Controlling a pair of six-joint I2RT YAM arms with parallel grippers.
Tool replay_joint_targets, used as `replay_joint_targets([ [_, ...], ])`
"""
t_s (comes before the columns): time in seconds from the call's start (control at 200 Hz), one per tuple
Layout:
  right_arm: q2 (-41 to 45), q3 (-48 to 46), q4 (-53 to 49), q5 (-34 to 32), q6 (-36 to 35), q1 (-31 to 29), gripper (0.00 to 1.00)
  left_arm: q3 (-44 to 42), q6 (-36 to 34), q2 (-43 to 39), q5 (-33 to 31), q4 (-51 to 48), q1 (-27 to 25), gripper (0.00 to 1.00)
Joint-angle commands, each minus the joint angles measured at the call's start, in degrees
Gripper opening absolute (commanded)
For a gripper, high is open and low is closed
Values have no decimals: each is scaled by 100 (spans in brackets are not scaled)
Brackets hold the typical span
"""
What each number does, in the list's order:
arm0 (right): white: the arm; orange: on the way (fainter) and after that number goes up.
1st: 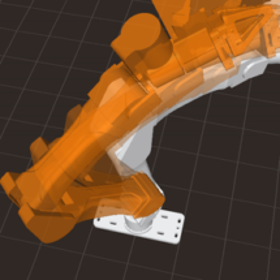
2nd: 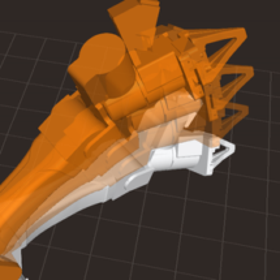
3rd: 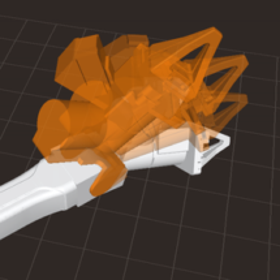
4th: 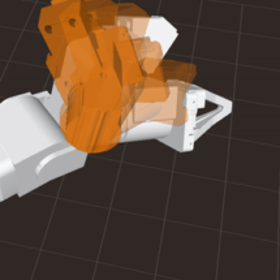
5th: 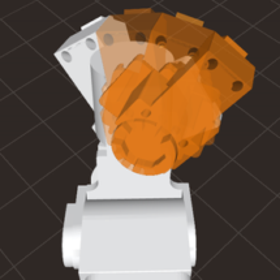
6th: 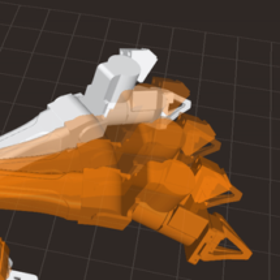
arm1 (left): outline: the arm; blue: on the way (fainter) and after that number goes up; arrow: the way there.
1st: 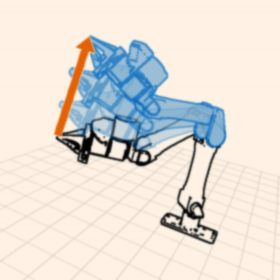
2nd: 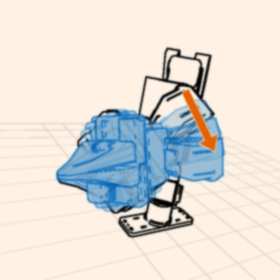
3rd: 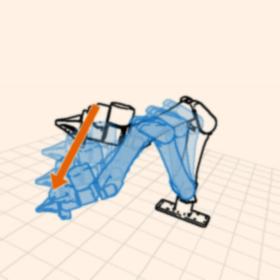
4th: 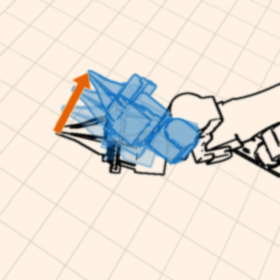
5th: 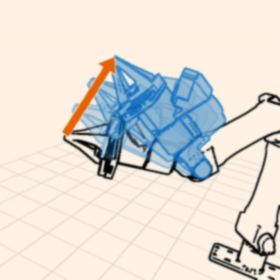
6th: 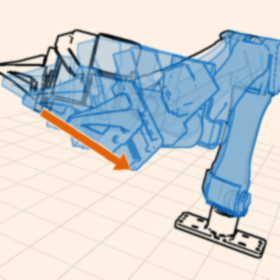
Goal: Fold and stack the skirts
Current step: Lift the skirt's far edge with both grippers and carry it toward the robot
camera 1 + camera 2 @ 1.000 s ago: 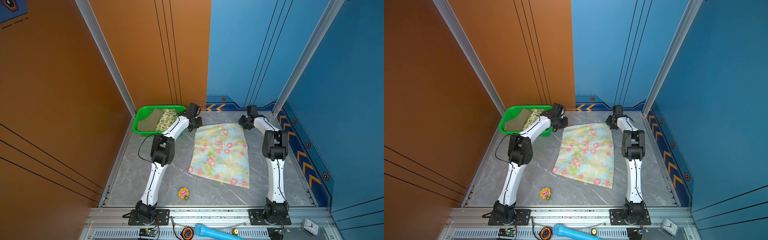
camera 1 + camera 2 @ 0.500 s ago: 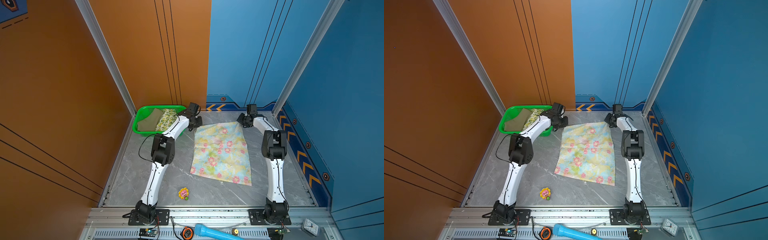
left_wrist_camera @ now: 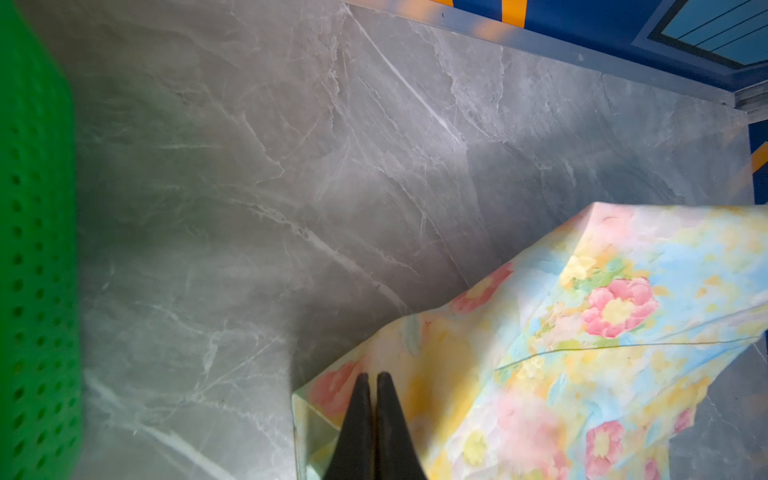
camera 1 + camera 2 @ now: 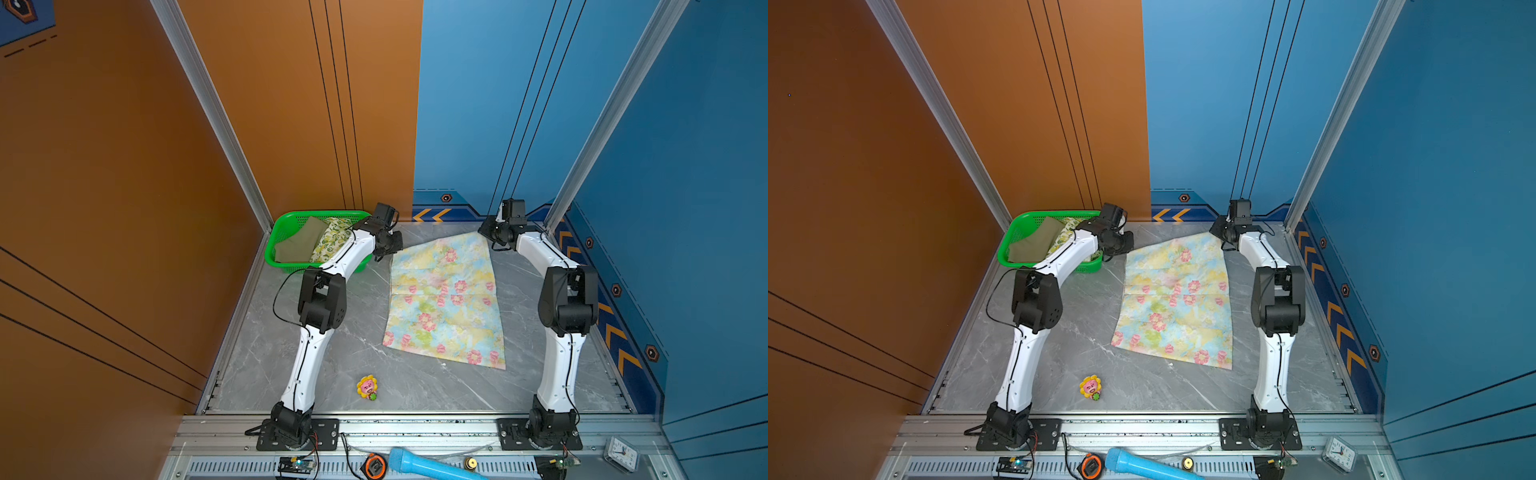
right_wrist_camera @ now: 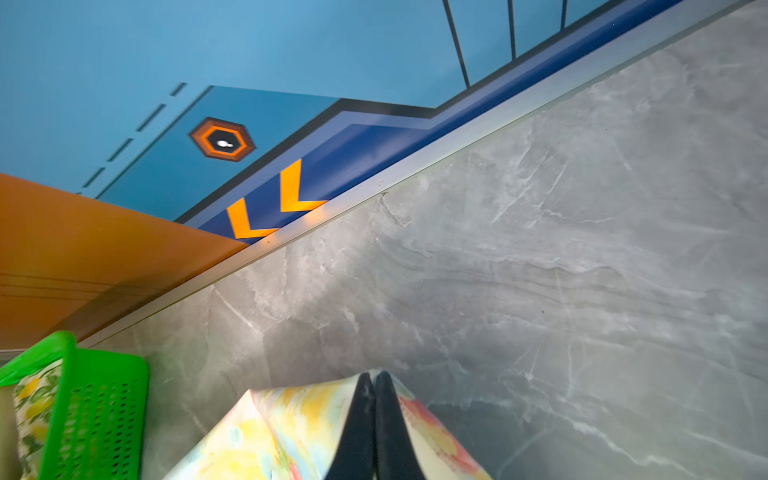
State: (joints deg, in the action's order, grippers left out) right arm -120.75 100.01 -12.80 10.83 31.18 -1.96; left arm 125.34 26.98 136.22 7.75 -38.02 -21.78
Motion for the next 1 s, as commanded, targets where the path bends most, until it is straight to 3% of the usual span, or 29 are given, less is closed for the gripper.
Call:
replay_joint_targets([
  [0.0,746,-668,188,-145,-241,-42,0,-435,-193,-735,71,39,-76,0],
  [0.34,2993,-3199,314,-565,-258,-252,0,-3061,-87,-2589,-1,1016,-316,0],
  [0.666,5751,-5552,-348,-1872,47,-957,0,-5646,169,-4146,-289,1991,-825,0],
  [0.801,6748,-6461,-806,-2178,541,-1007,0,-6584,310,-4575,-272,2532,-1127,0],
  [0.841,6972,-6671,-986,-2210,730,-1000,9,-6954,344,-4639,-276,2668,-1228,0],
  [0.936,7414,-7060,-1297,-2099,1122,-1017,49,-7379,454,-4714,-326,2981,-1392,0],
  [0.996,7611,-7167,-1486,-2048,1277,-1046,60,-7557,513,-4774,-392,3014,-1439,23],
])
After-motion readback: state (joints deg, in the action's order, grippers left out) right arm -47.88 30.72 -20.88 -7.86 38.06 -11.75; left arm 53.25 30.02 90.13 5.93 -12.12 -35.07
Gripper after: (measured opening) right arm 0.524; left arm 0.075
